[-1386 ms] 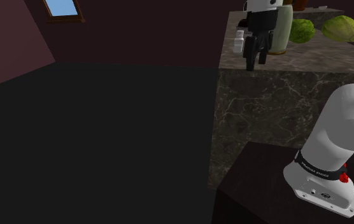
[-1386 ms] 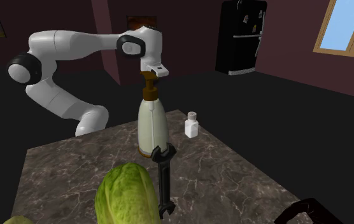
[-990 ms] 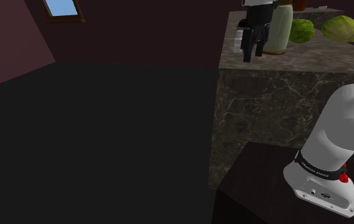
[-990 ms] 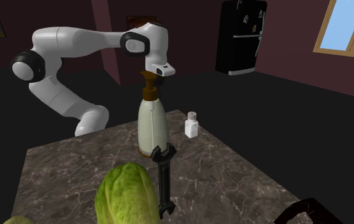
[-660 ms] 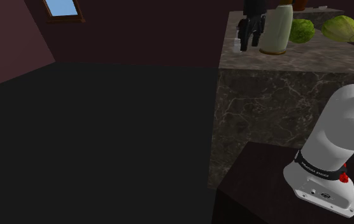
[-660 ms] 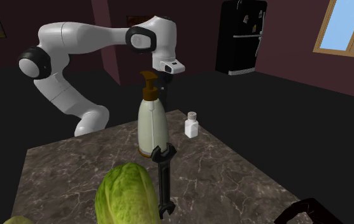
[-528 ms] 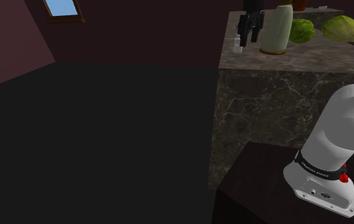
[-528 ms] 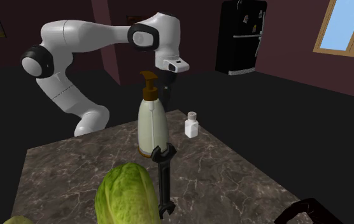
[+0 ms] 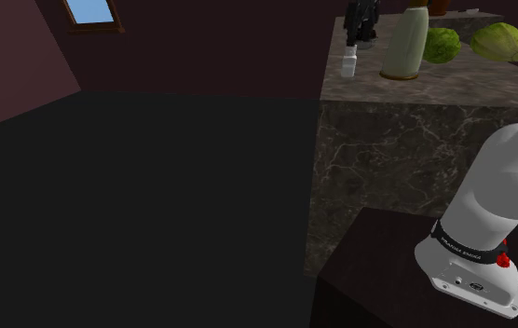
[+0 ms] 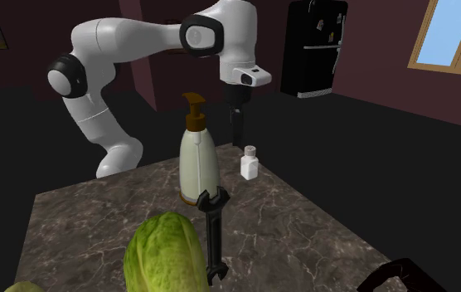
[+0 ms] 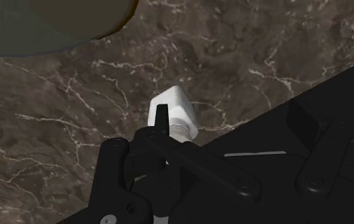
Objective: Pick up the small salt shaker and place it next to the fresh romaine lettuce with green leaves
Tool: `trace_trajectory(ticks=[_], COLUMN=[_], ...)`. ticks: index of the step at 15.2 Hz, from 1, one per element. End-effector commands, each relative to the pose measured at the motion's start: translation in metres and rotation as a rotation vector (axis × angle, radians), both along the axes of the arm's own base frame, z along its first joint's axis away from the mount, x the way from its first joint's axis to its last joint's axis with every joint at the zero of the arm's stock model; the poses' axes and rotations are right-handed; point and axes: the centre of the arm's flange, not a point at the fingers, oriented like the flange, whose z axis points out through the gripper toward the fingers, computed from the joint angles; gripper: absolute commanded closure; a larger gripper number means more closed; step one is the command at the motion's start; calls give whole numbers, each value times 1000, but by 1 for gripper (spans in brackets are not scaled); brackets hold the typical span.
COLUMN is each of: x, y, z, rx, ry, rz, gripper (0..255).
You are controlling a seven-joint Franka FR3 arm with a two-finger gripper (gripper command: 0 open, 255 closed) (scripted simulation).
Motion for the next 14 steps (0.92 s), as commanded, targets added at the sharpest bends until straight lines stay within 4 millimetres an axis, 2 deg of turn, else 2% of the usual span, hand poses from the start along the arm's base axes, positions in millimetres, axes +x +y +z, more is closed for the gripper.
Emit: trace_trajectory(ticks=[1,3,4,11,14], x=[12,24,24,25,25], y=[-20,-40,-41,-41,-41], z=[10,20,20,-20,-20], rx=[-6,-10,-10,-10,-10], ry=[-11,-22,-22,-22,-22], rz=[1,1,1,1,1], gripper=[0,0,0,0,0])
